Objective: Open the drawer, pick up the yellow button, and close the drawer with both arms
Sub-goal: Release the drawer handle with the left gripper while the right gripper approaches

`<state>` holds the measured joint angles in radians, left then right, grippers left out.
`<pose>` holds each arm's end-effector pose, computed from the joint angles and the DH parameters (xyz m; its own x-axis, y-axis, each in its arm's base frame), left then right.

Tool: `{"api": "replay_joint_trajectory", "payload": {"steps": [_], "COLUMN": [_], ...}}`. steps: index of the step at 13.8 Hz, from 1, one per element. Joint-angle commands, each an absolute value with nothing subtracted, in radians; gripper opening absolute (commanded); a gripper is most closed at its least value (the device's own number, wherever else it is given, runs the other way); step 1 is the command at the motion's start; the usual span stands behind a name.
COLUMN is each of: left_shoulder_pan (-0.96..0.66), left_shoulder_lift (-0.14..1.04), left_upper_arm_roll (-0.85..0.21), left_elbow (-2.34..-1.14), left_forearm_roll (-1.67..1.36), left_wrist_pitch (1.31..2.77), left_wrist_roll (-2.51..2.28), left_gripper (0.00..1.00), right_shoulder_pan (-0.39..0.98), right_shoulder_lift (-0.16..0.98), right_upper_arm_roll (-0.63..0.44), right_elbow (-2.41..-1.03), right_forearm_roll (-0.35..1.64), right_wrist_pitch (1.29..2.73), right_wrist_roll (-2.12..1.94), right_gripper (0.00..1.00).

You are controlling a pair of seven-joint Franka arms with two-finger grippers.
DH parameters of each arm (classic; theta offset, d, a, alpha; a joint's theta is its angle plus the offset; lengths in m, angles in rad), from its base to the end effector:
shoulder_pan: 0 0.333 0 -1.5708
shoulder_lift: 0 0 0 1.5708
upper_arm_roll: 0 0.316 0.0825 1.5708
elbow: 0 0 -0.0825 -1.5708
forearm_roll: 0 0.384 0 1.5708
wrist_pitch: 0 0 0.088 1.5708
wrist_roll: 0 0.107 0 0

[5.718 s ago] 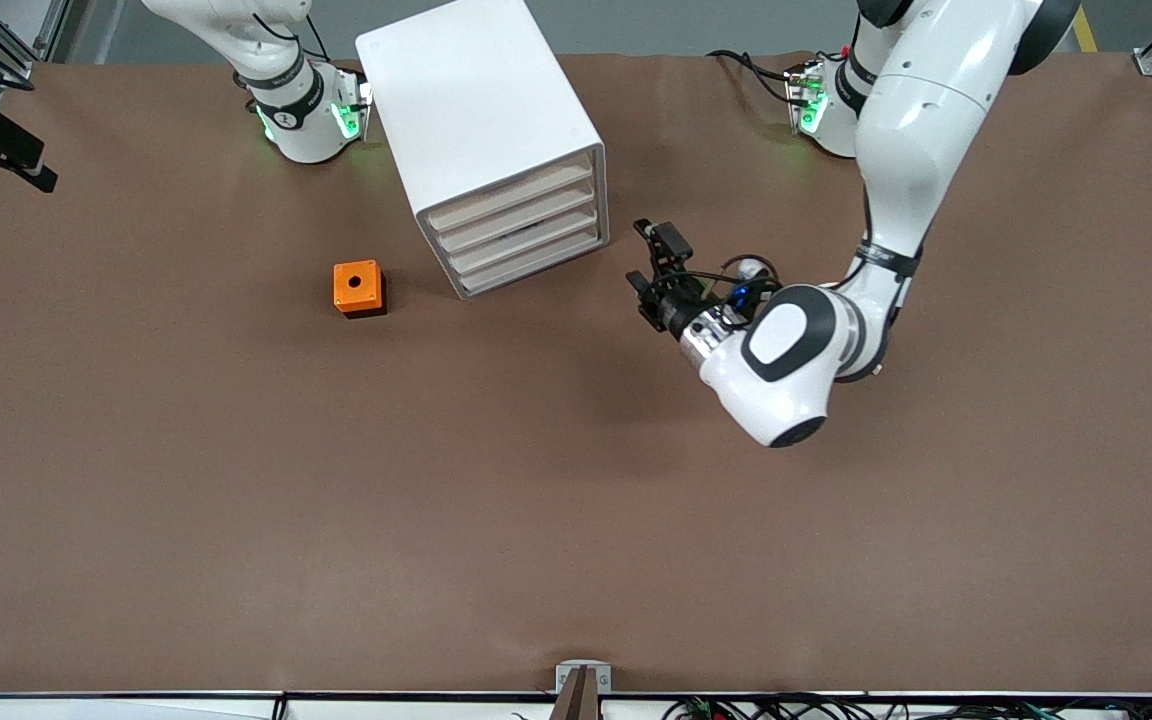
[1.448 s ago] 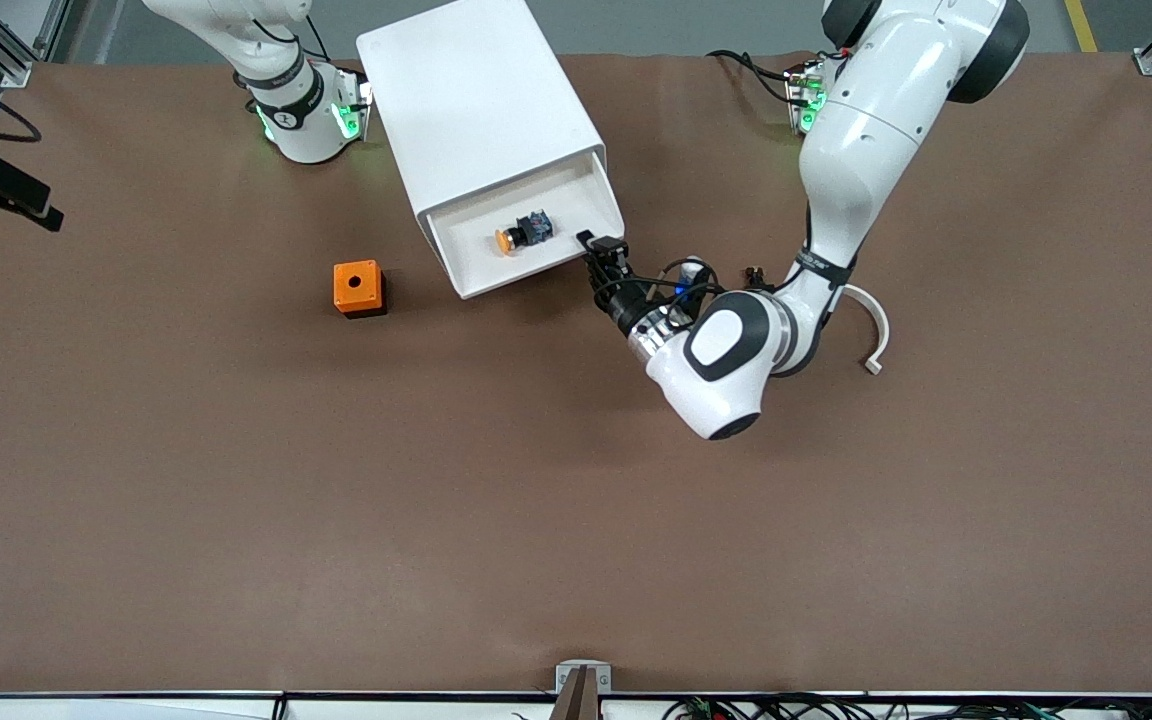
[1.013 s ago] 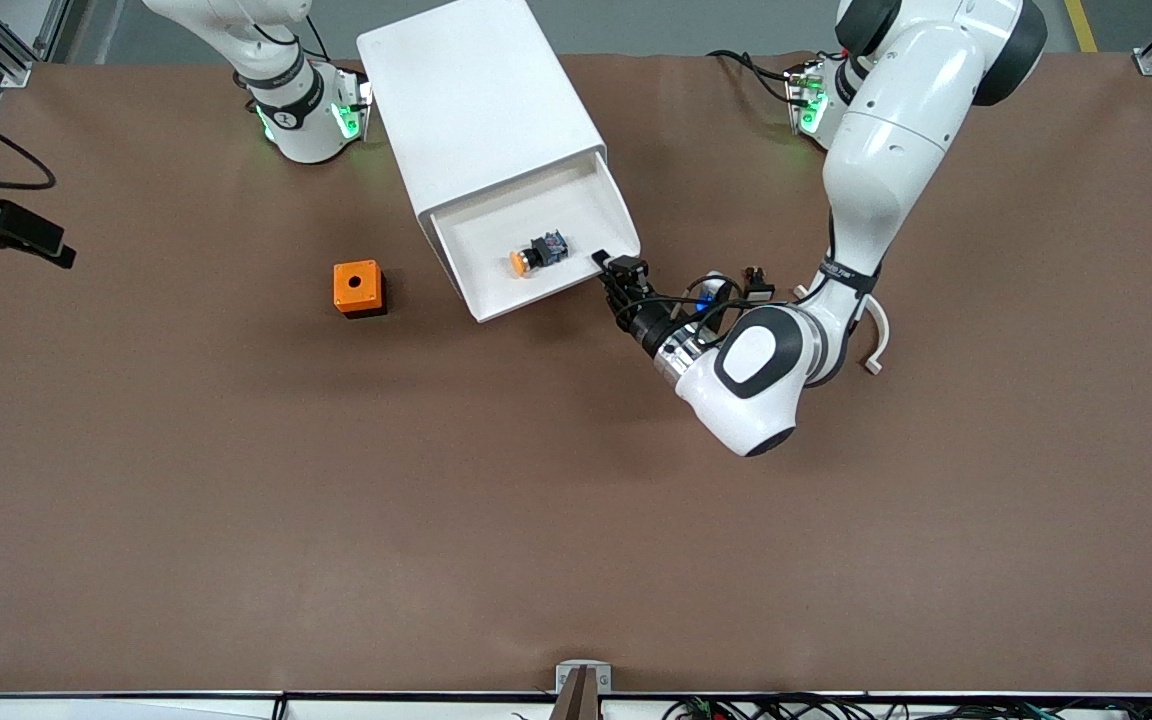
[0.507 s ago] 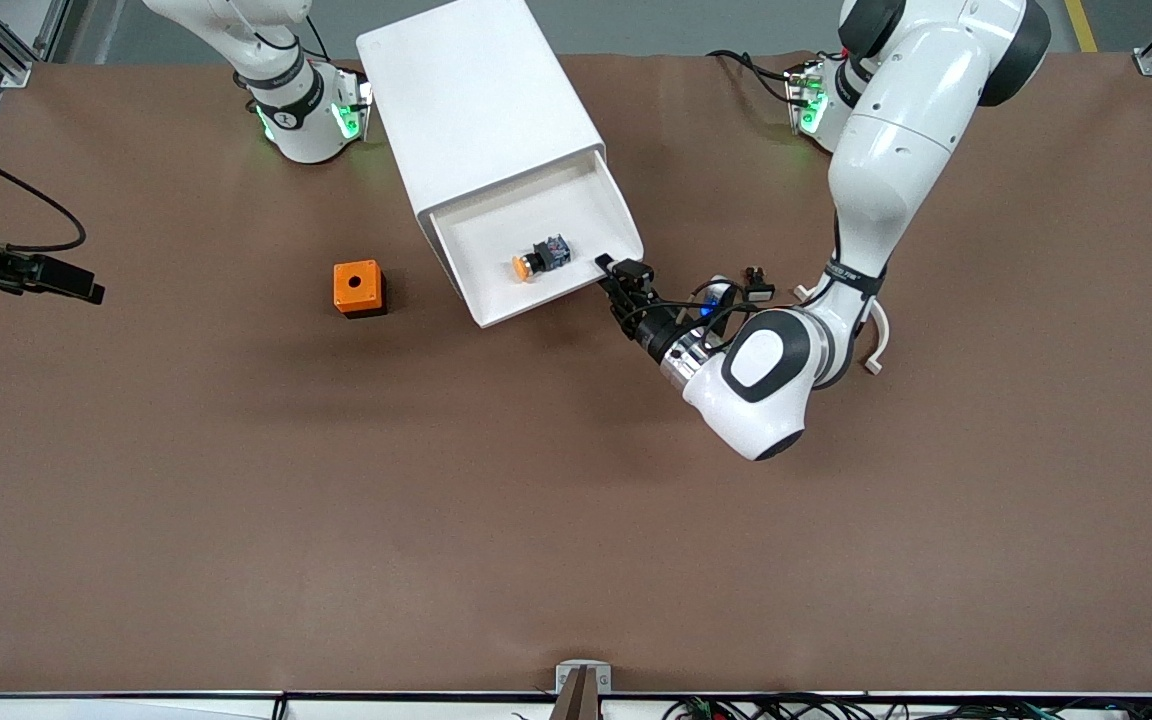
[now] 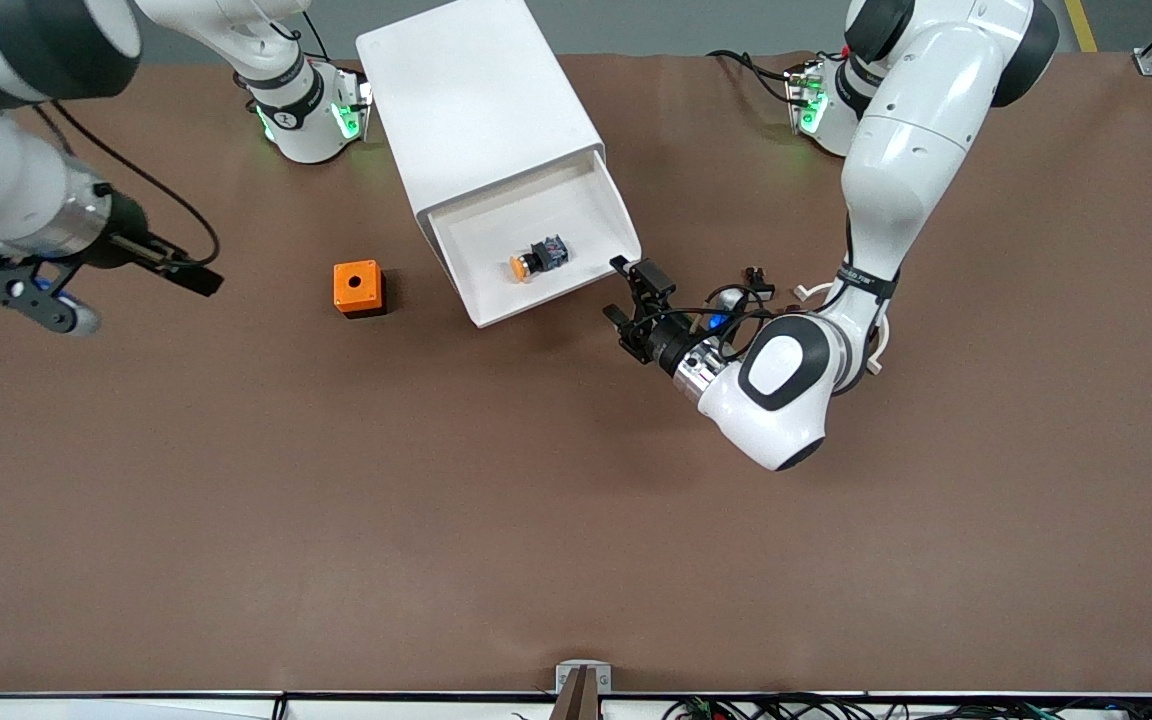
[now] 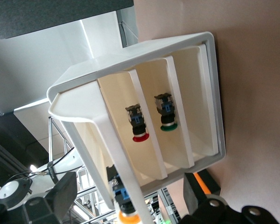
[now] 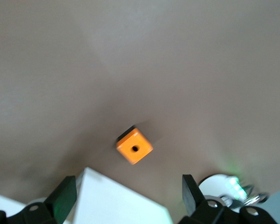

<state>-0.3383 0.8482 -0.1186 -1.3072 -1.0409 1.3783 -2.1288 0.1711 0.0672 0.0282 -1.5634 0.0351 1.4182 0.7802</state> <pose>0.5751 -0.3772 0.2613 -0.5409 0.7743 -0.3284 0.3847 -0.1195 -0.9153 0.5435 0.1135 0.5791 0.8179 -0.5478 -0.1757 -0.5341 -0.8366 0.1219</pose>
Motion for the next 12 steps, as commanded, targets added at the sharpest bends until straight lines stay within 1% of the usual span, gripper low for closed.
{"api": "replay_joint_trajectory", "payload": {"steps": [1, 5, 8, 10, 12], "left_shoulder_pan": [-0.313, -0.287, -0.281, -0.282, -0.298], "left_shoulder_lift": [0.844, 0.844, 0.844, 0.844, 0.844], "left_upper_arm_roll": [-0.129, -0.11, -0.065, -0.046, -0.006], "left_elbow": [-1.295, -1.275, -1.272, -1.234, -1.215], "left_forearm_roll": [-1.057, -1.046, -1.017, -0.962, -0.948], "left_wrist_pitch": [1.361, 1.327, 1.327, 1.328, 1.339], "left_wrist_roll": [-2.048, -1.838, -1.644, -1.464, -1.298], "left_gripper": [1.0, 1.0, 1.0, 1.0, 1.0], "right_shoulder_pan": [0.219, 0.317, 0.435, 0.536, 0.613], "right_shoulder_lift": [0.026, 0.002, 0.008, 0.012, 0.024], "right_upper_arm_roll": [0.021, 0.021, 0.02, 0.02, 0.02], "right_elbow": [-1.581, -1.586, -1.592, -1.598, -1.617], "right_forearm_roll": [0.095, 0.146, 0.146, 0.135, 0.133], "right_wrist_pitch": [1.407, 1.443, 1.501, 1.548, 1.609], "right_wrist_roll": [0.914, 1.083, 1.24, 1.374, 1.478], "right_gripper": [1.0, 1.0, 1.0, 1.0, 1.0]}}
